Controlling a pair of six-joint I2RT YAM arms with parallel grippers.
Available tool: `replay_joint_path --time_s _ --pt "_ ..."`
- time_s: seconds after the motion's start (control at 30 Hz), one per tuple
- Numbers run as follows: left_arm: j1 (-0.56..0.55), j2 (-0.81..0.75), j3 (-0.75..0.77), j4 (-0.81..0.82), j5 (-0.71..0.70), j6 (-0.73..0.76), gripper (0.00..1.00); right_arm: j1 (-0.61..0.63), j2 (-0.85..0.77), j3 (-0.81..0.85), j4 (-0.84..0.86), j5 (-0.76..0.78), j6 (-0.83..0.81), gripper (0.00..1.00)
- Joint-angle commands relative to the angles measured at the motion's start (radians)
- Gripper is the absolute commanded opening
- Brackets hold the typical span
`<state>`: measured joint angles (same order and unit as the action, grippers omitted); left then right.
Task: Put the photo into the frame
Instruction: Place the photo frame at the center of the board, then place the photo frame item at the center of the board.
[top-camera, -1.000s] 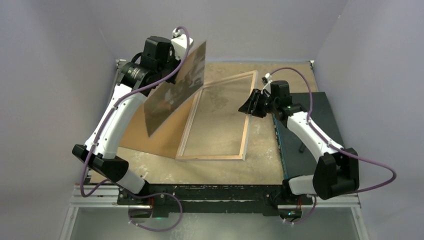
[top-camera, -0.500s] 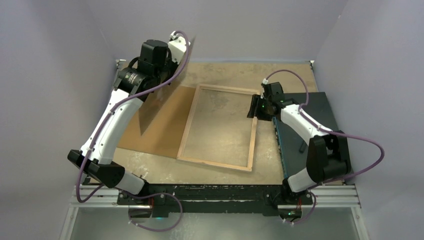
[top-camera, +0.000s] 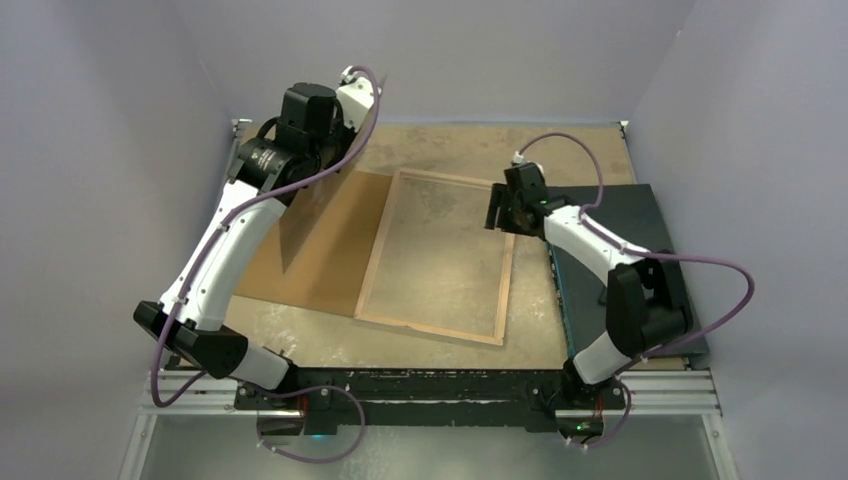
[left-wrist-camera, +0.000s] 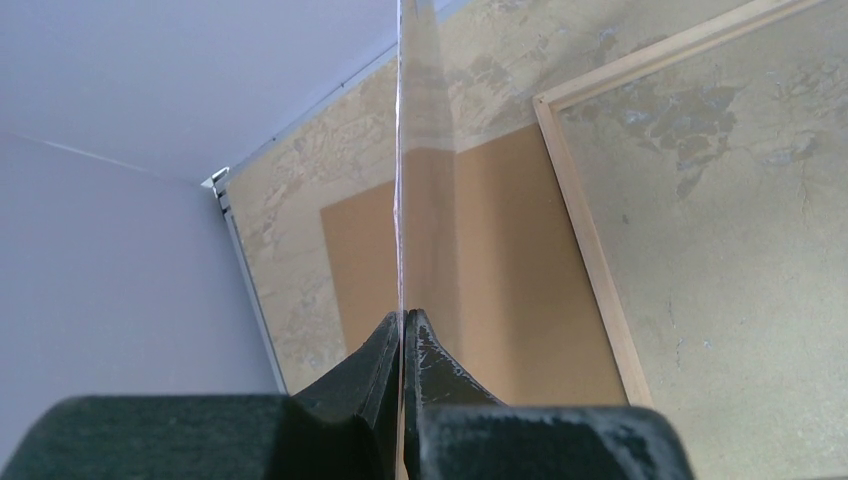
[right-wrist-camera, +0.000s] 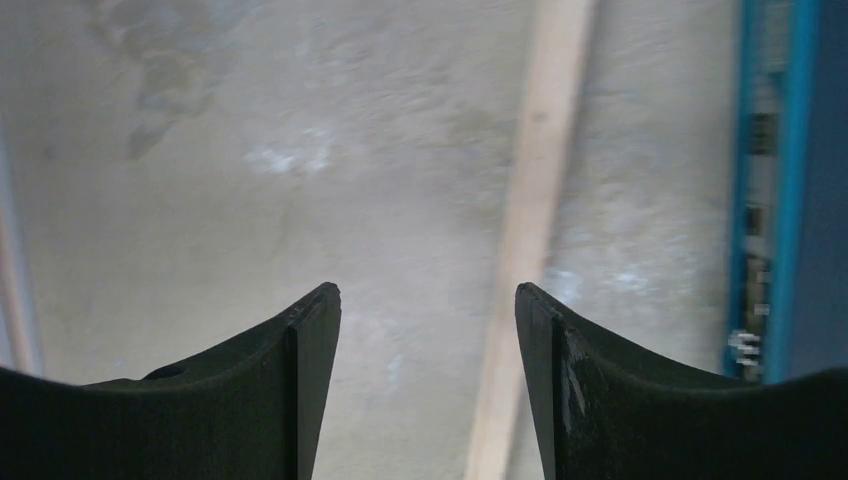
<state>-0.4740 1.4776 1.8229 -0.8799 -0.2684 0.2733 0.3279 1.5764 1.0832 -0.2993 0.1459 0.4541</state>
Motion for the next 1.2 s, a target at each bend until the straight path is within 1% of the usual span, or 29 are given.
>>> replay_joint_path --time_s 0.0,0.07,0.13,0.2,0.3,0.4,0.5,0.57,0.77,0.87,0.9,0.97,1.03,1.1,1.17 --pt "-0.003 -0.048 -0.012 0.053 -0.036 0.018 0.00 0.158 -0.025 -0.020 0.037 0.072 0.113 0.68" --pt "-0.003 -0.055 -0.021 0.056 -0.043 0.018 0.00 0.231 -0.027 -0.066 0.048 0.067 0.161 0.67" --pt "-0.003 -0.060 -0.028 0.055 -0.046 0.017 0.00 0.271 -0.038 -0.119 0.019 0.095 0.218 0.66" --pt "-0.003 -0.066 -0.040 0.058 -0.050 0.016 0.00 0.274 -0.085 -0.190 0.005 0.109 0.280 0.65" --pt "-0.003 -0.073 -0.063 0.069 -0.057 0.014 0.00 0.273 -0.168 -0.275 0.035 0.067 0.280 0.62" --pt "-0.002 -0.076 -0.083 0.079 -0.064 0.015 0.00 0.274 -0.175 -0.312 -0.005 0.019 0.285 0.61" --pt "-0.001 -0.083 -0.093 0.090 -0.066 0.011 0.00 0.263 -0.176 -0.337 -0.028 0.048 0.267 0.61" --pt "-0.002 -0.087 -0.098 0.091 -0.061 0.006 0.00 0.236 -0.165 -0.327 -0.039 0.065 0.250 0.61" --pt "-0.002 -0.107 -0.135 0.092 -0.037 -0.017 0.00 0.068 -0.121 -0.269 -0.028 0.075 0.140 0.63" --pt "-0.002 -0.120 -0.170 0.113 -0.043 -0.023 0.00 0.054 -0.113 -0.183 -0.039 0.128 0.130 0.64" --pt "-0.002 -0.126 -0.183 0.123 -0.037 -0.029 0.00 0.061 -0.115 -0.149 -0.024 0.119 0.118 0.66" --pt "-0.001 -0.132 -0.205 0.127 0.005 -0.057 0.00 0.078 -0.130 -0.095 0.030 0.014 0.148 0.71" --pt "-0.002 -0.132 -0.223 0.123 0.058 -0.103 0.00 0.094 -0.143 -0.063 0.126 -0.123 0.197 0.76" --pt "-0.002 -0.132 -0.253 0.125 0.101 -0.149 0.00 0.121 -0.133 -0.020 0.196 -0.196 0.272 0.82" --pt "-0.002 -0.141 -0.300 0.142 0.145 -0.187 0.00 0.148 -0.116 0.013 0.270 -0.242 0.347 0.86"
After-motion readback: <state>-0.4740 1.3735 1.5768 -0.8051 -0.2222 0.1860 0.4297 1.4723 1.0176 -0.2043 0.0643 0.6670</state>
